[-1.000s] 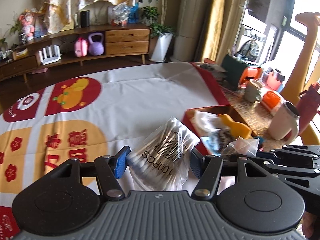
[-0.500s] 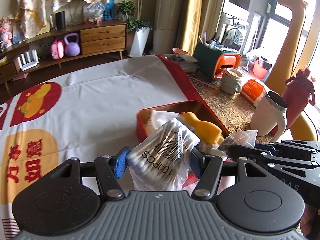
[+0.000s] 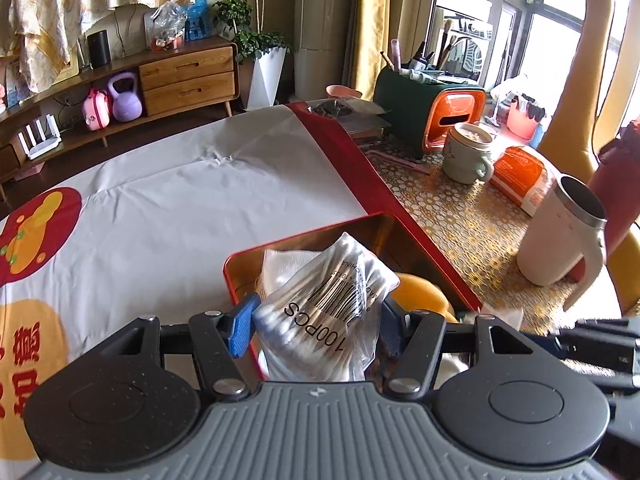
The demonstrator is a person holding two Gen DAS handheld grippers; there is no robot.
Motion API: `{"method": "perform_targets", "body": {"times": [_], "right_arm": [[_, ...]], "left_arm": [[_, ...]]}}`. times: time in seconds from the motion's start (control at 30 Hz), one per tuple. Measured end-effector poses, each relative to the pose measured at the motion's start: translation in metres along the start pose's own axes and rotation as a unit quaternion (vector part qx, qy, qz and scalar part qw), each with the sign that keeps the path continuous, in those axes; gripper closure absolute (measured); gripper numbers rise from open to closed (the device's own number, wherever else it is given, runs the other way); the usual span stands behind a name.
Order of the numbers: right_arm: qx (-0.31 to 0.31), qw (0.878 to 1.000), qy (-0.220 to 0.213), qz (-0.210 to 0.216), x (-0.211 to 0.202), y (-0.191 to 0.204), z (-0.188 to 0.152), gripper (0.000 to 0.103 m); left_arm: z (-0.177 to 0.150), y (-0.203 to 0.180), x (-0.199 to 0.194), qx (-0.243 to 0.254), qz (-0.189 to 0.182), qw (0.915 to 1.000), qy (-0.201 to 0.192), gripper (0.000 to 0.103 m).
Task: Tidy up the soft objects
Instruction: 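Carry the swab pack and tea-bag packet into the red tin and open both tools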
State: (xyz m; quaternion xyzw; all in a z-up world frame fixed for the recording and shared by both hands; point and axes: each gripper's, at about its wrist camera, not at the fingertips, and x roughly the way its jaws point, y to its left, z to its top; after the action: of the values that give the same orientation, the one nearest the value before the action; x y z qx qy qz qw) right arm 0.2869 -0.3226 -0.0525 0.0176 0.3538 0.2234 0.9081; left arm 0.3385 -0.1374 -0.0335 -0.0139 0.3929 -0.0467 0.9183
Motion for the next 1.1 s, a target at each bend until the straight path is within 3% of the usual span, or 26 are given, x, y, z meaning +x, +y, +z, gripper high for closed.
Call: {"method": "perform_targets", "body": {"times": [0.57, 1.0, 1.1], "right_arm": [[-0.019, 0.999, 0.035, 0.02, 0.052, 0.006, 0.001, 0.09], [-0.025, 0.998, 0.057, 0.014, 0.072, 0.008, -0.009, 0.089], [-0.025, 0.998, 0.058, 0.012, 0.073, 0.009, -0.01, 0.085]], "left_arm": [[0.013, -0.004, 0.079, 0.011, 0.001, 0.9996, 0.027, 0.041], [-0.001, 0.01, 0.1, -0.01, -0.011, 0.9991, 0.04, 0.041], [-0.002, 0.012, 0.1, -0.01, -0.012, 0.9991, 0.039, 0.041]]}}
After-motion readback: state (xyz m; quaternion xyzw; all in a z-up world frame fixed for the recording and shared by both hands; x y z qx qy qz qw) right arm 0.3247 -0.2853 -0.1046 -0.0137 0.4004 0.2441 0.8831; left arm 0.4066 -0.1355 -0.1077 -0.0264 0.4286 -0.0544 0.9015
